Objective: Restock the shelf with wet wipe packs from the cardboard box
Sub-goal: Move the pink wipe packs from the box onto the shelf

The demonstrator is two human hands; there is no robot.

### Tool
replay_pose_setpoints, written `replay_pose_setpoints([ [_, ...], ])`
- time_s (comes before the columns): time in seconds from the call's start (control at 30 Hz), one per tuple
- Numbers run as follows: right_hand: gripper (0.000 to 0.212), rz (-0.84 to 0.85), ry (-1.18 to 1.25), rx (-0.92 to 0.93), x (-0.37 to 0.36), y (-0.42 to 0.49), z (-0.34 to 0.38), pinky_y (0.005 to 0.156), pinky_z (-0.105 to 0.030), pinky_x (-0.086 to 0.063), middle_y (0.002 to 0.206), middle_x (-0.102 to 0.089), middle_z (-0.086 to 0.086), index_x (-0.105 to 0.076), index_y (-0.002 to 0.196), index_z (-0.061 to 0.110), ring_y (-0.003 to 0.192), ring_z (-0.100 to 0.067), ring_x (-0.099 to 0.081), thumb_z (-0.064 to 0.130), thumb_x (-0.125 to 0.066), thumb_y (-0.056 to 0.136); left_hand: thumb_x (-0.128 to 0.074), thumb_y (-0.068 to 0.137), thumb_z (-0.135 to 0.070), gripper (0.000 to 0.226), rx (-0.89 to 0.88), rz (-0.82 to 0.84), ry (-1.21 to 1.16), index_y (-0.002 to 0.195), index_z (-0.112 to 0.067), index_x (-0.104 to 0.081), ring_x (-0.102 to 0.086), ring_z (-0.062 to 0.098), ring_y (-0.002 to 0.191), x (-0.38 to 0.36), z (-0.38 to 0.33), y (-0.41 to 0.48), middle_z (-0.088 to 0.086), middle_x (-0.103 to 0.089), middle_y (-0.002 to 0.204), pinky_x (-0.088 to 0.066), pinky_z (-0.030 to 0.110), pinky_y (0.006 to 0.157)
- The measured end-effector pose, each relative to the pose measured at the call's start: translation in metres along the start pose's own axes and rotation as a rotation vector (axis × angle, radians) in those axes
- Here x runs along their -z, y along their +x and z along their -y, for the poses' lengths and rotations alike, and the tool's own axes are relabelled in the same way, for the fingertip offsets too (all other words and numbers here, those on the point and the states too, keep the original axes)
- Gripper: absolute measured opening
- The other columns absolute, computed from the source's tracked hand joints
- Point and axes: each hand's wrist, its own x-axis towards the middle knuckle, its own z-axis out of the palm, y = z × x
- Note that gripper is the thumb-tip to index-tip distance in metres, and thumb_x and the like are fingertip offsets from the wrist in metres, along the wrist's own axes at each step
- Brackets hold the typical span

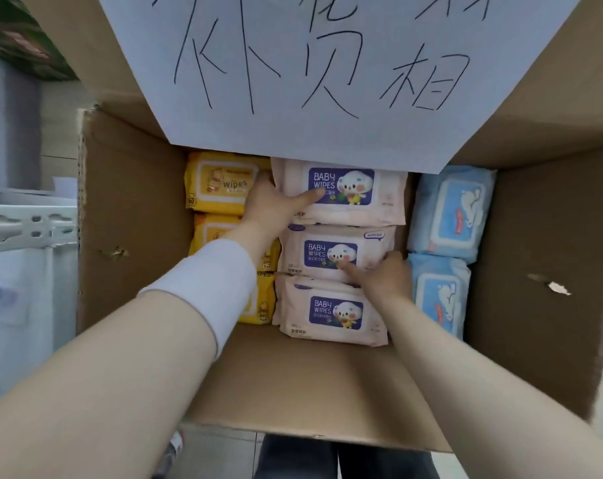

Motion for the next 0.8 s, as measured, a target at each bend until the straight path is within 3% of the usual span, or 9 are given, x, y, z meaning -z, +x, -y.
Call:
replay_pose_setpoints([
  [0.13,0.064,0.132,-0.048,0.063,0.018,0.000,0.006,0.071,-0.030,-0.048,0.093,-0.066,-0.009,-0.062,0.098,0.001,0.088,-0.025,-0.063,0.056,-0.074,0.067,-0.077,0.075,-0.018,0.049,-0.012,0.170,-0.143,0.119,-0.010,-0.058,-0.064,0.013,0.099,0.007,-0.008,-0.004,0.003,-0.067,0.114,-0.052,0.021,0.078],
  [0.2,0.057,0.185,0.057,0.100,0.025,-0.003,0.004,0.062,-0.025,-0.048,0.090,-0.069,-0.005,-0.066,0.094,0.004,0.084,-0.019,-0.063,0.053,-0.076,0.067,-0.074,0.077,-0.017,0.039,0.006,0.206,-0.179,0.113,-0.013,-0.060,-0.065,0.007,0.089,0.008,-0.010,-0.008,-0.003,-0.068,0.103,-0.054,0.017,0.071],
  [0.27,0.046,0.253,0.184,0.096,0.030,-0.009,0.003,0.058,-0.016,-0.043,0.096,-0.070,0.000,-0.069,0.098,0.012,0.085,-0.013,-0.063,0.047,-0.077,0.069,-0.073,0.079,-0.017,0.028,0.038,0.240,-0.229,0.104,-0.018,-0.061,-0.066,0.007,0.088,0.010,-0.009,-0.014,-0.006,-0.068,0.096,-0.055,0.025,0.077],
  [0.4,0.039,0.286,0.353,0.031,0.043,-0.025,0.003,0.071,-0.021,-0.045,0.102,-0.063,0.000,-0.062,0.112,0.017,0.090,-0.014,-0.059,0.034,-0.073,0.079,-0.074,0.077,-0.017,0.030,0.133,0.183,-0.359,0.103,-0.020,-0.059,-0.066,0.019,0.098,0.018,0.001,-0.034,0.002,-0.068,0.107,-0.054,0.038,0.088],
  [0.47,0.040,0.236,0.405,0.010,0.054,-0.034,-0.003,0.079,-0.028,-0.049,0.110,-0.065,-0.004,-0.061,0.115,0.015,0.099,-0.020,-0.061,0.030,-0.072,0.080,-0.071,0.080,-0.014,0.034,0.168,0.127,-0.449,0.111,-0.018,-0.057,-0.066,0.022,0.097,0.025,0.009,-0.050,0.006,-0.067,0.112,-0.056,0.037,0.081],
  [0.6,0.042,0.295,0.583,-0.045,0.084,-0.063,-0.025,0.071,-0.035,-0.059,0.115,-0.067,-0.007,-0.059,0.119,0.014,0.101,-0.024,-0.065,0.024,-0.072,0.080,-0.065,0.086,-0.013,0.028,0.183,0.087,-0.541,0.111,-0.022,-0.056,-0.067,0.015,0.085,0.042,0.023,-0.096,-0.001,-0.068,0.099,-0.059,0.025,0.057],
  [0.67,0.044,0.340,0.596,-0.008,0.101,-0.083,-0.036,0.069,-0.035,-0.059,0.113,-0.069,-0.008,-0.060,0.119,0.014,0.100,-0.025,-0.067,0.024,-0.074,0.079,-0.064,0.087,-0.019,0.028,0.200,0.060,-0.569,0.115,-0.019,-0.057,-0.067,0.014,0.081,0.052,0.025,-0.124,-0.003,-0.068,0.093,-0.059,0.028,0.060],
  [0.73,0.056,0.394,0.621,0.036,0.117,-0.109,-0.044,0.068,-0.032,-0.058,0.112,-0.070,-0.007,-0.062,0.117,0.014,0.099,-0.024,-0.069,0.031,-0.081,0.067,-0.064,0.087,-0.023,0.024,0.196,0.038,-0.590,0.111,-0.019,-0.059,-0.068,0.016,0.081,0.065,0.023,-0.157,-0.002,-0.069,0.090,-0.059,0.037,0.072],
  [0.8,0.078,0.424,0.608,0.062,0.131,-0.137,-0.049,0.076,-0.035,-0.058,0.111,-0.071,-0.005,-0.064,0.114,0.015,0.099,-0.023,-0.069,0.042,-0.089,0.044,-0.063,0.088,-0.024,0.019,0.152,0.020,-0.638,0.106,-0.021,-0.059,-0.069,0.012,0.073,0.082,0.018,-0.195,-0.002,-0.069,0.089,-0.060,0.035,0.064],
])
